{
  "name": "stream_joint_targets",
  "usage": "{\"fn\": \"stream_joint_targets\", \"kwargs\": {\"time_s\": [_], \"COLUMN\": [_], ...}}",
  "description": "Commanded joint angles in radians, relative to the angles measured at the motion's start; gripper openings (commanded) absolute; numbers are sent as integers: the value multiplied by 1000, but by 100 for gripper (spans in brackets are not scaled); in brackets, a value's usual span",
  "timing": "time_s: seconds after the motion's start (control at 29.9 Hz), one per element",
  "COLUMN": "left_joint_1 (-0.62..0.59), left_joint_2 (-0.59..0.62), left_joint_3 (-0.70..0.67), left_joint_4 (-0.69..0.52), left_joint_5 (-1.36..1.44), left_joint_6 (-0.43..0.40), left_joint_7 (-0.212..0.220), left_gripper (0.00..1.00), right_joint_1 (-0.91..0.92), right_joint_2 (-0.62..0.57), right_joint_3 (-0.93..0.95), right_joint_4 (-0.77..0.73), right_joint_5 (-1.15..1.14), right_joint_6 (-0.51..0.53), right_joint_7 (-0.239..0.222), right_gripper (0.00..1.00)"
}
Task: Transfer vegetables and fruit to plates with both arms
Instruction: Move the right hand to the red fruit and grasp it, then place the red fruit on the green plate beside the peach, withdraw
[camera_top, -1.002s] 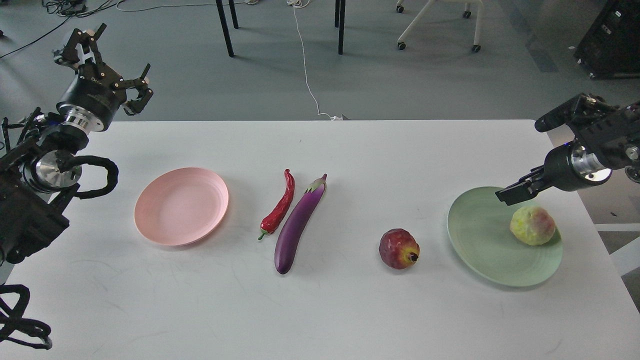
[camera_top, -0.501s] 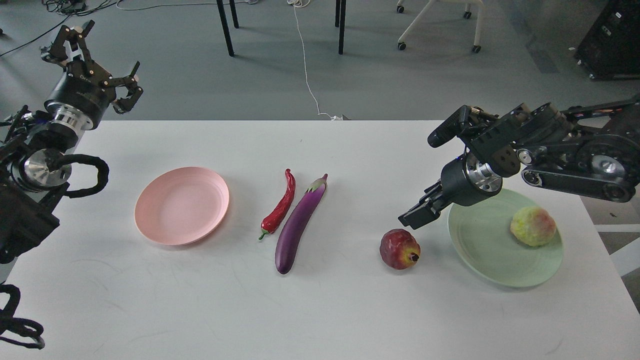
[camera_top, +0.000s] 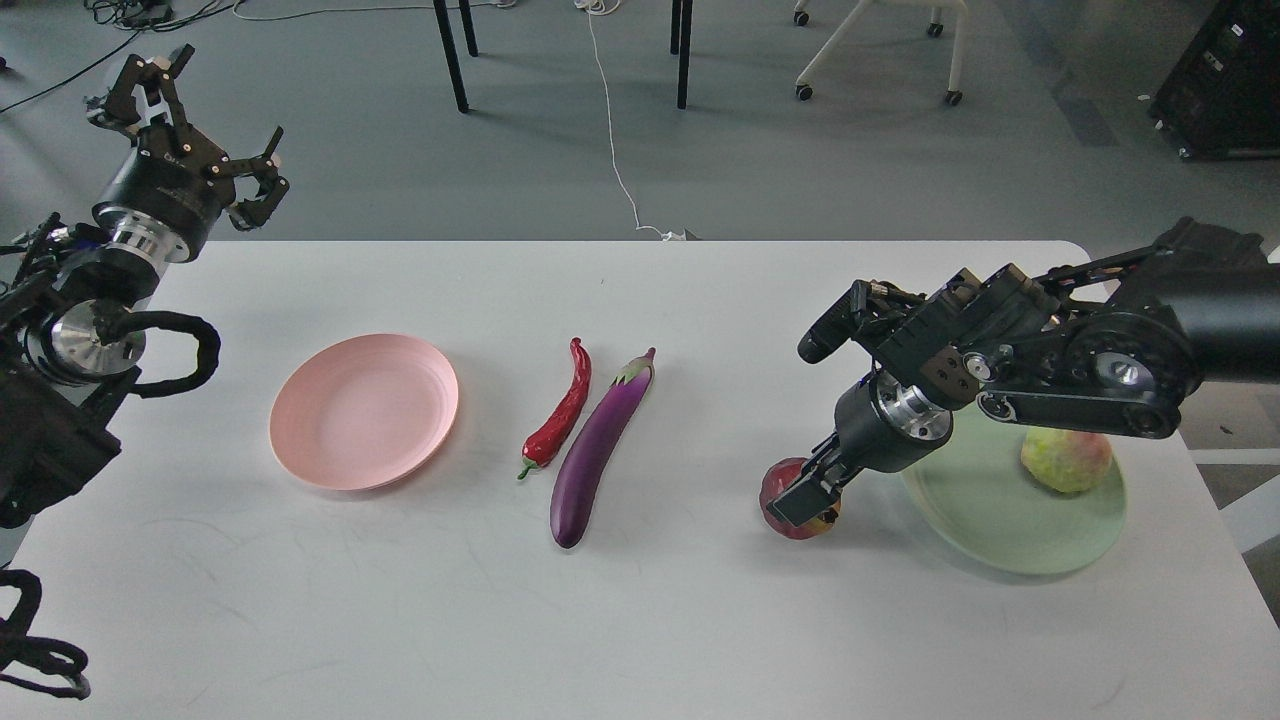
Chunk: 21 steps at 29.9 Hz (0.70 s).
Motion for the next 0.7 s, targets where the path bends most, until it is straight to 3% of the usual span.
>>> {"fn": "stream_joint_targets", "kwargs": {"time_s": [0.0, 0.07, 0.23, 0.4, 0.67], "left_joint_1": [-18, -18, -17, -17, -20], "left_joint_2": [5, 5, -3, -3, 6], "left_joint_3": [1, 1, 1, 1, 1], "left_joint_4": [3, 3, 3, 1, 0], "left_joint_5": [3, 3, 2, 2, 2], "left_joint_6": [0, 0, 0, 0, 0], "left_joint_7": [4, 6, 1, -1, -1], "left_gripper": [99, 99, 99, 99, 99], "right_joint_1": [-16, -19, -8, 36, 153], "right_joint_2": [6, 6, 2, -13, -188], "right_joint_3": [-29, -29, -26, 2, -6], "right_joint_4": [-11, -17, -20, -14, 20], "right_joint_5": [-4, -4, -4, 3, -58], "right_joint_6": [0, 0, -3, -5, -2], "right_joint_7": [-3, -6, -6, -4, -9], "right_gripper": [73, 63, 50, 47, 47]}}
